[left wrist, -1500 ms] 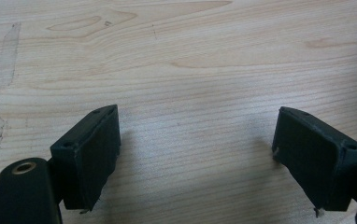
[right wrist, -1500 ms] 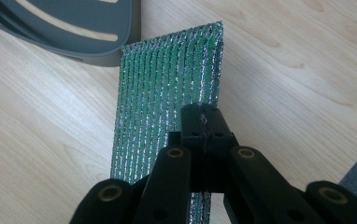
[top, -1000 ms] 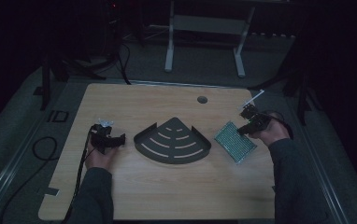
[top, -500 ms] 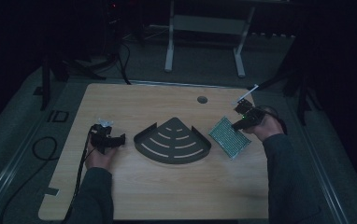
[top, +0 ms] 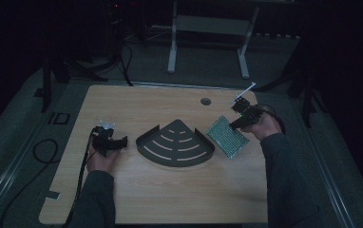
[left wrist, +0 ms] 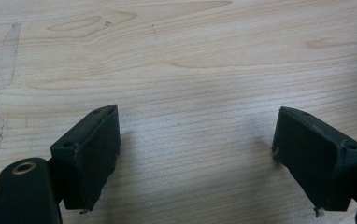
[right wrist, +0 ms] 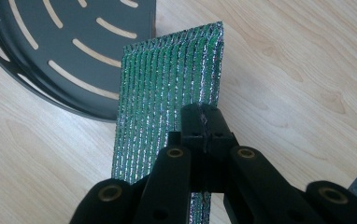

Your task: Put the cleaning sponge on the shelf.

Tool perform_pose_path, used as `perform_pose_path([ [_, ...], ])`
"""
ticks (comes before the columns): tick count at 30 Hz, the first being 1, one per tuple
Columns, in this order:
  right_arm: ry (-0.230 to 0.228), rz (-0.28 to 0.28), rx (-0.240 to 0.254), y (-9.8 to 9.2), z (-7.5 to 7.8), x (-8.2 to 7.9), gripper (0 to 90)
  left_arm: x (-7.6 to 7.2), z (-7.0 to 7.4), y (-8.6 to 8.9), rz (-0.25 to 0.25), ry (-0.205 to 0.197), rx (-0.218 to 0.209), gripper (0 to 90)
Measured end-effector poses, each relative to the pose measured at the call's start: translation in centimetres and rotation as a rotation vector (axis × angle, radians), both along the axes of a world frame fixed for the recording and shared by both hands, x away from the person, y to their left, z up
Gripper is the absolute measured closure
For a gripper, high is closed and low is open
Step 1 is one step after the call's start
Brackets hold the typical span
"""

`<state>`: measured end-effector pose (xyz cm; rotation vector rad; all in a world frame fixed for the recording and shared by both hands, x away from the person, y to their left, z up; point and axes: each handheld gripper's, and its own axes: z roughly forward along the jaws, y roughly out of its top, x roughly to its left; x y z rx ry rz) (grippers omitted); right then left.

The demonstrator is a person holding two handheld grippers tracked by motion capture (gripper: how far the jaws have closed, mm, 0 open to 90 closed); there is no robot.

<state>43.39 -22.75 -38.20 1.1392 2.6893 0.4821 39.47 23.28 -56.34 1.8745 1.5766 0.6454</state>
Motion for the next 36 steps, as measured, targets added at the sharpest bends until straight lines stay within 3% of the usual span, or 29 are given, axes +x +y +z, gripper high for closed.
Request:
perform_pose_path([
  [21,-0.008,0.002,0.018,2.4,-0.2,0.7,89.6,0.0,0.0,0.0,0.000,-0.001,0.000,16.0],
  [36,0.000,0.015,0.043,4.3,-1.2,1.5,89.7,0.0,0.0,0.0,0.000,-0.001,0.000,16.0],
])
